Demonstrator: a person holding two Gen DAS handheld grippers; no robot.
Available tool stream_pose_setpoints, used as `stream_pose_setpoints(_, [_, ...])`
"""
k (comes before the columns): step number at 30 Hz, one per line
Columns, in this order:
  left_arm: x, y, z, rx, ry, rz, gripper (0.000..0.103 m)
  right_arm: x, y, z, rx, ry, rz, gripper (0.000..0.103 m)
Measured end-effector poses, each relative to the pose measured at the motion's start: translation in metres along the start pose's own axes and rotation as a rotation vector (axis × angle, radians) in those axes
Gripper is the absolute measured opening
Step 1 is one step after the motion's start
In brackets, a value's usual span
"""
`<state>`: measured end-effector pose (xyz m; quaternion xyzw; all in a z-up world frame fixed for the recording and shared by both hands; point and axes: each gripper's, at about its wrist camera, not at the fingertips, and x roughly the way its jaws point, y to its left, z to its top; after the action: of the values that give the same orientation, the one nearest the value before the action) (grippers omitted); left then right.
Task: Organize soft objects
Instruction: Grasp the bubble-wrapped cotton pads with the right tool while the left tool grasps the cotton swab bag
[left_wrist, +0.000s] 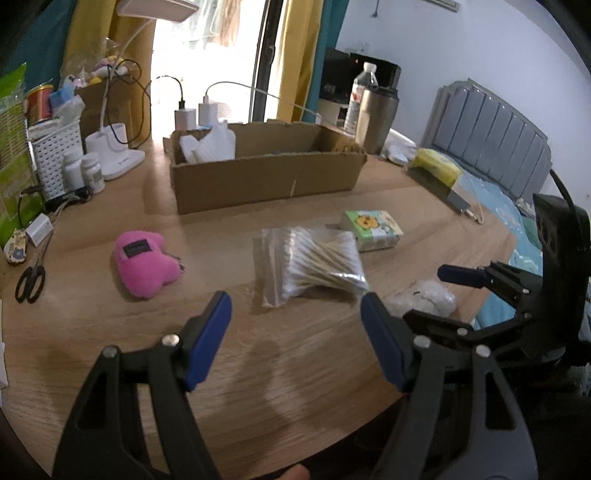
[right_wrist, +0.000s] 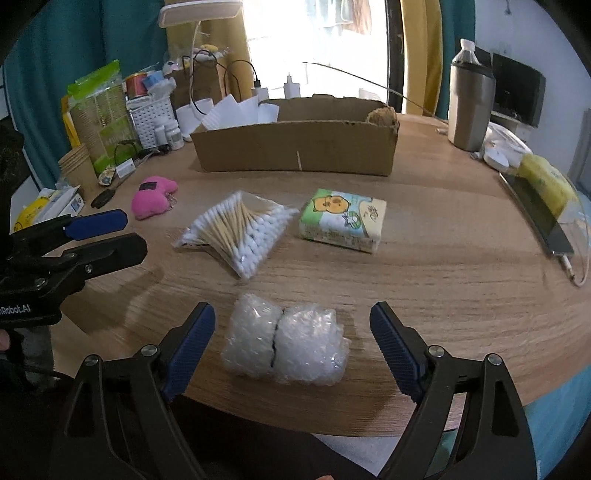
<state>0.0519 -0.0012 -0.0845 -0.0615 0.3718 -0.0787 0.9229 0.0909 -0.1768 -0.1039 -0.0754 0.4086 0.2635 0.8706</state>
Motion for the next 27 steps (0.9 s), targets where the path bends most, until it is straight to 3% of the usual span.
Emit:
stream_pose_setpoints(5, [0.009,-0.004,0.002,0.01,0.026,0.004,0.074,0.004,-0.006,-0.004,0.007,0.011,0.005,0.084])
stream_pose_setpoints(7, [0.013,-0.006,0.003,0.014,0.039,0.009,0.074,0.003,-0.01,-0.004,0.015,0.0,0.012,0.069])
stream_pose_setpoints(22, [0.056,-0.035,0.031,0.061,0.11,0.07,0.075,-0.001,-0.068,0.013,0.085,-0.095,0.093,0.065])
stream_pose_setpoints(24, [0.062,-0.037,0.034,0.061,0.119,0.075,0.09,-0.001,-0.076,0.015,0.091,-0.105,0.093,0.065])
stream_pose_setpoints(27, [0.073,-0.039,0.039,0.061,0.141,0.075,0.093,-0.001,-0.09,0.019,0.1,-0.116,0.088,0.065])
